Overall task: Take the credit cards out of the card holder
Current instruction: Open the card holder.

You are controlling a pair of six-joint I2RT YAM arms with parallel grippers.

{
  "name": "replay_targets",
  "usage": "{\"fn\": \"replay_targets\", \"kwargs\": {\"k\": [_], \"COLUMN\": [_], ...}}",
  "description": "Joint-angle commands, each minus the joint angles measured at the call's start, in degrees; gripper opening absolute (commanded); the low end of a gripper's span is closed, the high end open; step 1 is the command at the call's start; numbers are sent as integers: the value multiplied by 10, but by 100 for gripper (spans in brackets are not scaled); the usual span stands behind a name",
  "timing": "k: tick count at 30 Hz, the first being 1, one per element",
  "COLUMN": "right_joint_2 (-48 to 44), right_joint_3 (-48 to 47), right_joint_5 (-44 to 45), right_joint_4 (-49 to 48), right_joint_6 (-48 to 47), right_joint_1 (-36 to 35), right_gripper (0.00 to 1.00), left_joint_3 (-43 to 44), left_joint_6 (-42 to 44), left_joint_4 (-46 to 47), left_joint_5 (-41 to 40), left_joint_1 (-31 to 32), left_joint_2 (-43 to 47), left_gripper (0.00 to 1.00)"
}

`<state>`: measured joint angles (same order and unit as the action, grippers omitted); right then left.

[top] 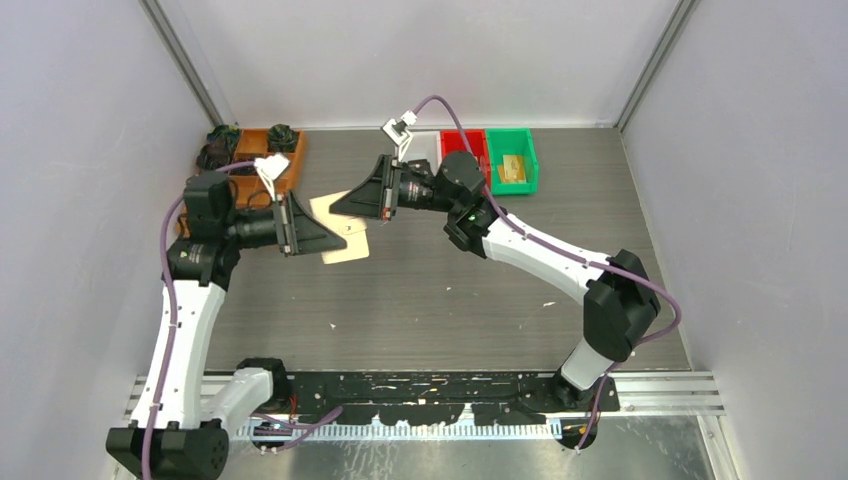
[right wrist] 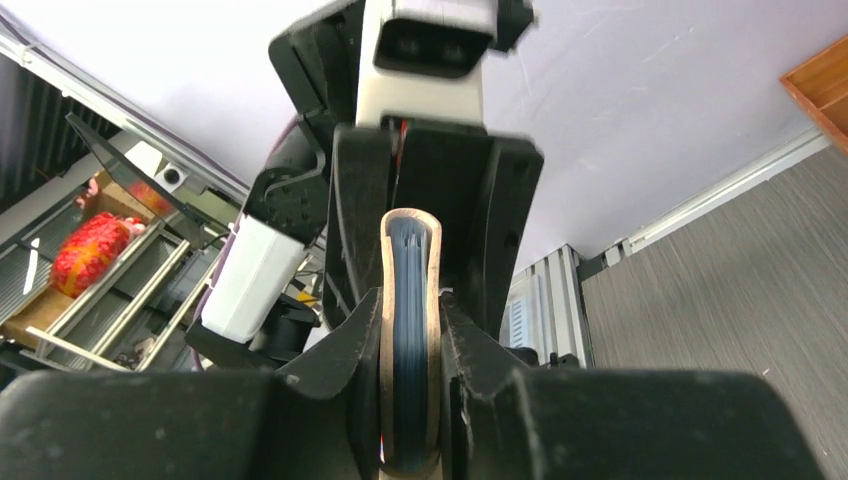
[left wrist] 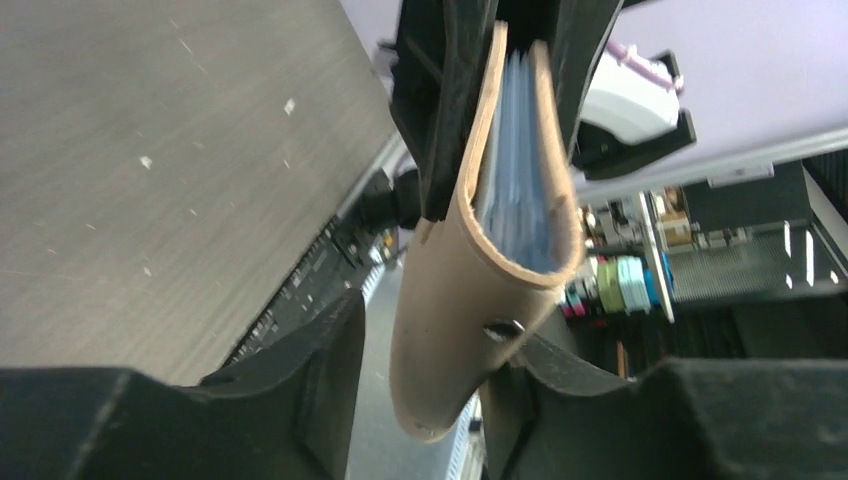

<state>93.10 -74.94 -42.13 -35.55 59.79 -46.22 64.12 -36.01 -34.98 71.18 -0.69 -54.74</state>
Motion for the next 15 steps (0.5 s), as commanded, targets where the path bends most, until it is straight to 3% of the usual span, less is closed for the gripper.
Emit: {"fn": "replay_targets", "kwargs": {"k": [1,9,13,14,15], "right_joint_2": [-33,-52,-67,-72,-76], "right_joint_3": [-15,9,31,34,33], "right_joint_5": [46,71,87,95,105], "right_joint_4": [-71,-68,-53,-44,-25], "right_joint_6": [-12,-19,-23,-26,-32], "right_joint_1": [-9,1,10,12,14], "right_gripper": [1,1,1,2,12], "left_joint_3": [-18,34,49,51,51], "left_joint_6": [-1,81,112,121,129], "left_joint_4": [18,-63,-87,-93,-99], "left_joint_5": [11,4,-21,-32,-52], "left_joint_1": [53,55,56,55,55], "left_joint_2": [28,16,17,19,23], "left_gripper": [41,15,8,6,4]}}
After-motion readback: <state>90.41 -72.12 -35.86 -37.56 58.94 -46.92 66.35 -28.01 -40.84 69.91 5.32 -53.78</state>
